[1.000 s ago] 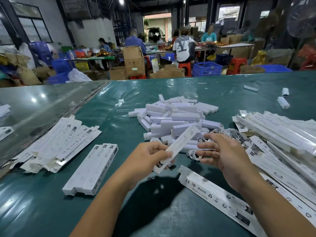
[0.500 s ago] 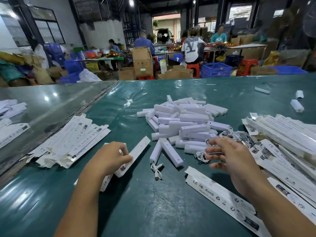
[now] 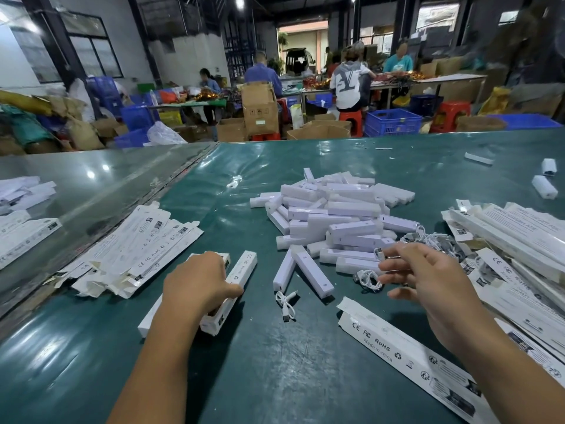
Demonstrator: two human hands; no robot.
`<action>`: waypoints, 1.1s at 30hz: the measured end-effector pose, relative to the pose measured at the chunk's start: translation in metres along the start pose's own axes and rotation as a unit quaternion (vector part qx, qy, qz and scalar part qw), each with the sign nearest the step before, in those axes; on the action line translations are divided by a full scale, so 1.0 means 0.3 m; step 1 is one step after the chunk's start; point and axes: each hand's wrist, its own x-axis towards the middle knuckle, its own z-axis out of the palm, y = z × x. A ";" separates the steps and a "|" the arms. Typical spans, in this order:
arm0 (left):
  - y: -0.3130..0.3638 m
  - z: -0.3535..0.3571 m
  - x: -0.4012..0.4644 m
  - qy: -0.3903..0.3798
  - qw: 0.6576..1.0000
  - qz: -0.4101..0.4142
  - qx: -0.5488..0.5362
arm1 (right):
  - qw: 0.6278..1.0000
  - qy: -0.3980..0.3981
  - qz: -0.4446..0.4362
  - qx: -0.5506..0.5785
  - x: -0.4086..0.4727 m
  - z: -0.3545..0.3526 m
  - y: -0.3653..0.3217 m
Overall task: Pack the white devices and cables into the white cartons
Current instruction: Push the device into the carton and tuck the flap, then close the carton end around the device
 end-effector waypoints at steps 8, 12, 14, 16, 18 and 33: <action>-0.053 -0.005 0.018 -0.061 0.998 -0.024 0.018 | 1.000 -0.005 -0.005 0.000 0.002 0.000 0.004; -0.068 -0.003 0.026 -0.056 0.997 -0.055 -0.003 | 0.999 -0.008 -0.022 -0.025 -0.004 -0.004 0.003; -0.070 -0.003 0.025 -0.060 0.996 -0.063 -0.008 | 0.992 -0.018 -0.058 -0.113 -0.011 -0.006 -0.005; -0.058 0.000 0.020 -0.033 0.998 -0.050 0.013 | 0.943 -0.051 -0.120 -0.308 -0.023 -0.022 -0.023; -0.019 0.006 0.009 0.013 1.000 -0.012 0.014 | 0.852 -0.129 -0.124 -0.492 -0.042 -0.040 -0.041; 0.327 0.083 -0.205 -0.280 0.720 0.328 -0.543 | 0.968 -0.201 -0.144 -0.041 -0.101 0.059 -0.050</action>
